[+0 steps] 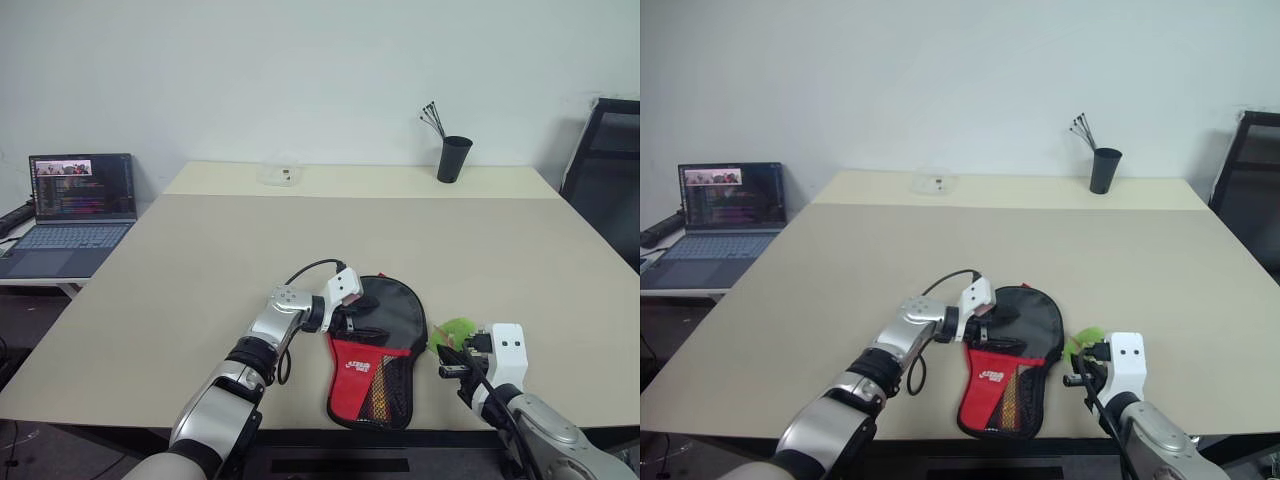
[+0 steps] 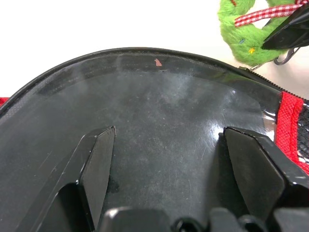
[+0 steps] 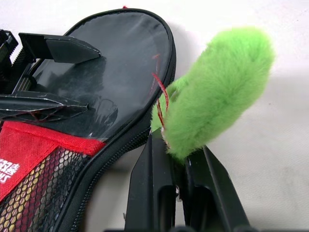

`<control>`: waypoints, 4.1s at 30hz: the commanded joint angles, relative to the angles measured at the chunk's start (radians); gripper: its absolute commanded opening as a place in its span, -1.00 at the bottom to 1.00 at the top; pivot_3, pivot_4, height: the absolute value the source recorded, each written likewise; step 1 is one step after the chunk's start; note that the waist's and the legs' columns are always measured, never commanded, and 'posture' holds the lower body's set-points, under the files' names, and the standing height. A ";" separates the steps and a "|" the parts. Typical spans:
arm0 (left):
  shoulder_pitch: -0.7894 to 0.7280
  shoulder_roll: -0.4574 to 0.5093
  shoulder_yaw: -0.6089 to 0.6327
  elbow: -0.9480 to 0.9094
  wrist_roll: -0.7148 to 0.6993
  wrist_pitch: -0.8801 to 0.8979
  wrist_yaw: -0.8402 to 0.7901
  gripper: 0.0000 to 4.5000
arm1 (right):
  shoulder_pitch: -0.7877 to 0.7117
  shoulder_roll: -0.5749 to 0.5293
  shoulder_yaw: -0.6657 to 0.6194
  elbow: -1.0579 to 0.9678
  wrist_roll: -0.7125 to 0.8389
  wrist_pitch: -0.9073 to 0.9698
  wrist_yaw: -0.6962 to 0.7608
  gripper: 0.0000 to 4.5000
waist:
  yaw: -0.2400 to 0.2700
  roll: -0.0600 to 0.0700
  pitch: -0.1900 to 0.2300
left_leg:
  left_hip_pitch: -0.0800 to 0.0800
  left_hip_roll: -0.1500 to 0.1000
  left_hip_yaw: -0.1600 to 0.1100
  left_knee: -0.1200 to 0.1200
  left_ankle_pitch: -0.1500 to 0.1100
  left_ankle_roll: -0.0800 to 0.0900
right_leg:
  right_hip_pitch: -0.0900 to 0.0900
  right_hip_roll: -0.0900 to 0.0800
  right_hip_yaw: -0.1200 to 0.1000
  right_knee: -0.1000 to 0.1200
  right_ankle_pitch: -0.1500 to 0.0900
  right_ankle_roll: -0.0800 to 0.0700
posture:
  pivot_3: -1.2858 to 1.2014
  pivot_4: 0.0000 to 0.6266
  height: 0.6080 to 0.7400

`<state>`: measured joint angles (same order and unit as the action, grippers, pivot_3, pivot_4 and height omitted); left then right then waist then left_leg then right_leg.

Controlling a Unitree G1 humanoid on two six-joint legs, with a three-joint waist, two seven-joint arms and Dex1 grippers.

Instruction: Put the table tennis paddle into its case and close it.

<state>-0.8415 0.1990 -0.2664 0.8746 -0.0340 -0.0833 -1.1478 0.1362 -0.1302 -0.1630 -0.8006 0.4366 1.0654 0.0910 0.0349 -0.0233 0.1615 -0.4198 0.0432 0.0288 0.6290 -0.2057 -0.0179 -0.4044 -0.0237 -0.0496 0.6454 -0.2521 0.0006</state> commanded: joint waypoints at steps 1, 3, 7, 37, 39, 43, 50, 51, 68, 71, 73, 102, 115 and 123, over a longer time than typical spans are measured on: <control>0.028 -0.007 -0.028 0.055 0.050 0.012 0.011 0.74 | 0.033 -0.033 -0.018 -0.040 0.020 0.007 0.019 -0.99 | 0.000 0.000 0.000 | 0.000 0.000 0.000 0.000 0.000 0.000 | 0.000 0.000 0.000 0.000 0.000 0.000 | 0.03 -0.52 1.00; 0.028 -0.009 -0.029 0.055 0.050 0.011 0.009 0.74 | 0.050 -0.049 -0.014 -0.051 0.044 0.018 0.039 -0.99 | 0.000 0.000 0.000 | 0.000 0.000 0.000 0.000 0.000 0.000 | 0.000 0.000 0.000 0.000 0.000 0.000 | 0.03 -0.52 1.00; 0.028 -0.019 -0.044 0.050 0.050 0.013 -0.032 0.74 | 0.064 -0.071 -0.006 -0.061 0.074 0.027 0.055 -0.99 | 0.000 0.000 0.000 | 0.000 0.000 0.000 0.000 0.000 0.000 | 0.000 0.000 0.000 0.000 0.000 0.000 | 0.03 -0.52 1.00; 0.003 -0.067 -0.121 0.113 0.135 -0.063 -0.135 0.74 | 0.157 -0.178 -0.048 -0.085 0.459 0.129 0.184 -0.99 | -0.004 -0.001 -0.006 | 0.000 0.000 0.001 0.000 -0.003 0.002 | 0.000 0.001 0.001 -0.001 -0.001 0.002 | 0.03 -0.52 1.00; 0.003 -0.069 -0.123 0.114 0.138 -0.066 -0.136 0.74 | 0.200 -0.214 -0.047 -0.096 0.511 0.127 0.216 -0.99 | -0.003 -0.001 -0.008 | 0.000 0.000 0.001 0.000 -0.004 0.002 | 0.001 0.001 0.001 -0.001 -0.002 0.003 | 0.03 -0.52 1.00; 0.002 -0.071 -0.120 0.116 0.143 -0.068 -0.134 0.74 | 0.266 -0.280 -0.032 -0.109 0.585 0.104 0.246 -0.99 | -0.008 -0.005 -0.013 | 0.001 0.000 0.001 0.000 -0.006 0.003 | 0.001 0.001 0.003 -0.001 -0.003 0.004 | 0.03 -0.52 1.00; 0.000 -0.072 -0.110 0.119 0.153 -0.067 -0.122 0.74 | 0.294 -0.369 -0.004 -0.137 0.753 0.080 0.240 -0.99 | -0.009 -0.007 -0.015 | 0.004 0.001 0.000 0.001 -0.006 0.003 | 0.003 0.001 0.003 0.000 -0.003 0.004 | 0.03 -0.52 1.00; -0.001 -0.072 -0.109 0.119 0.153 -0.066 -0.120 0.74 | 0.288 -0.378 0.005 -0.141 0.781 0.075 0.227 -0.99 | -0.009 -0.007 -0.015 | 0.004 0.001 0.000 0.001 -0.006 0.003 | 0.003 0.001 0.003 -0.001 -0.004 0.003 | 0.03 -0.52 1.00; 0.014 -0.071 -0.104 0.099 0.148 -0.057 -0.103 0.74 | 0.208 -0.547 0.047 -0.102 0.937 -0.038 0.083 0.03 | -0.010 -0.008 -0.015 | 0.007 0.001 0.000 0.002 -0.007 0.003 | 0.009 0.001 0.002 -0.001 -0.004 0.003 | 0.03 -0.52 1.00; 0.016 -0.071 -0.104 0.096 0.148 -0.055 -0.103 0.74 | 0.225 -0.584 0.026 -0.084 0.917 -0.068 0.133 0.49 | -0.010 -0.009 -0.014 | 0.012 0.001 -0.002 0.002 -0.007 0.003 | 0.014 0.001 0.002 -0.002 -0.005 0.001 | 0.03 -0.52 1.00; 0.018 -0.070 -0.102 0.093 0.146 -0.053 -0.102 0.74 | 0.231 -0.600 0.007 -0.066 0.897 -0.094 0.163 0.49 | -0.010 -0.009 -0.014 | 0.014 0.001 -0.002 0.001 -0.007 0.003 | 0.015 0.000 0.002 -0.002 -0.006 0.000 | 0.03 -0.52 1.00; 0.388 0.380 0.262 -0.736 -0.275 0.501 -0.122 0.74 | -0.423 -0.286 0.165 0.681 0.267 -0.356 0.282 0.49 | -0.036 -0.001 0.001 | 0.005 0.005 0.003 0.000 -0.009 0.004 | -0.005 0.010 0.010 0.008 -0.006 0.000 | 0.03 -0.52 1.00; 0.503 0.411 0.313 -0.857 -0.317 0.537 0.008 0.74 | -0.562 -0.216 0.195 0.875 0.106 -0.398 0.381 -0.09 | -0.037 -0.001 0.002 | 0.005 0.005 0.005 0.002 -0.009 0.004 | -0.006 0.004 0.013 0.013 -0.005 0.000 | 0.03 -0.52 1.00; 0.540 0.429 0.320 -0.906 -0.343 0.551 0.036 0.74 | -0.612 -0.187 0.214 0.905 0.060 -0.398 0.450 -0.99 | -0.041 -0.001 0.002 | 0.006 0.005 0.005 0.002 -0.009 0.004 | -0.007 0.005 0.013 0.015 -0.006 -0.001 | 0.03 -0.52 1.00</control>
<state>-0.3056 0.6123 0.0306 0.0101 -0.3530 0.4692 -1.1197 -0.4531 -0.3285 0.0415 0.1186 0.4933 0.6829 0.5074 -0.0057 -0.0244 0.1639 -0.4138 0.0481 0.0341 0.6311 -0.2144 -0.0142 -0.4114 -0.0187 -0.0363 0.6606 -0.2580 -0.0005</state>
